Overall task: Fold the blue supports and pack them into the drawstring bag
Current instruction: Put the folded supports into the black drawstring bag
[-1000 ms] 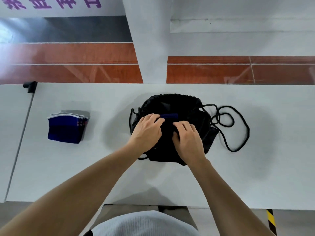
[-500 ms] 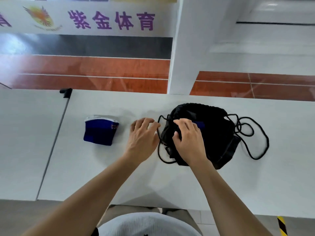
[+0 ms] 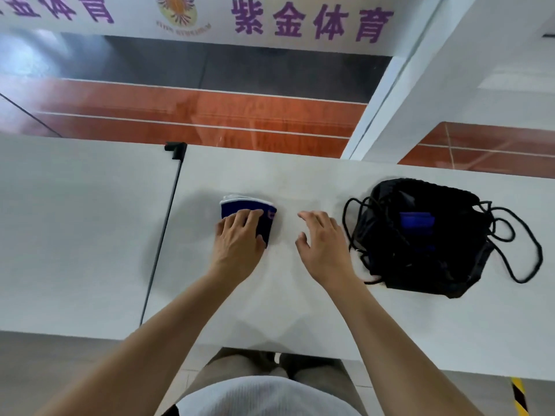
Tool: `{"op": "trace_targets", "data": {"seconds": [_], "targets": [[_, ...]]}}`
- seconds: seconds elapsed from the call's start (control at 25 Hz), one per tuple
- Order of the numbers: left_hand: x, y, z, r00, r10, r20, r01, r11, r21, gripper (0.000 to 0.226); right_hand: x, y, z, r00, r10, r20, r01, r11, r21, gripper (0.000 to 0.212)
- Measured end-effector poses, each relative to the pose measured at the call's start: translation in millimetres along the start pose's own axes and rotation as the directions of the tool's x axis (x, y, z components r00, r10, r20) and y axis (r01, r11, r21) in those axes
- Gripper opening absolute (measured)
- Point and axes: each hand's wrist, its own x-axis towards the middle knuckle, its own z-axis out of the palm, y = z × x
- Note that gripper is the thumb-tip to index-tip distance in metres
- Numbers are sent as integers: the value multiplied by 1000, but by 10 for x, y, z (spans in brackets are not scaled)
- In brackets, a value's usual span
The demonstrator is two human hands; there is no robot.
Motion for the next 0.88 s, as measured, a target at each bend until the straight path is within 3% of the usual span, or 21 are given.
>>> {"op": "trace_targets", "data": {"seconds": [0.16, 0.28, 0.4, 0.6, 0.76, 0.88], "targets": [[68, -333, 59, 973, -191, 127, 195, 981, -18, 71, 127, -208, 271, 989, 9, 145, -11, 1000, 13, 51], [126, -481, 150, 946, -238, 222, 251, 967, -35, 69, 252, -302, 439, 972, 35, 234, -40, 999, 14, 58], [147, -584, 273, 933, -246, 261, 299, 936, -184, 64, 318, -378, 585, 935, 117, 336, -167, 978, 122, 64], [142, -483, 307, 898, -358, 254, 434, 811, -391, 52, 312, -435, 741, 899, 218, 381, -370, 842, 392, 73], [60, -413, 282, 845, -446, 295, 531, 641, -554, 43, 269, -383, 700, 891, 303, 339, -447, 721, 530, 62], [-25, -347, 264, 832, -426, 355, 552, 579, -600, 46, 192, -308, 612, 848, 353, 394, -528, 607, 594, 52]]}}
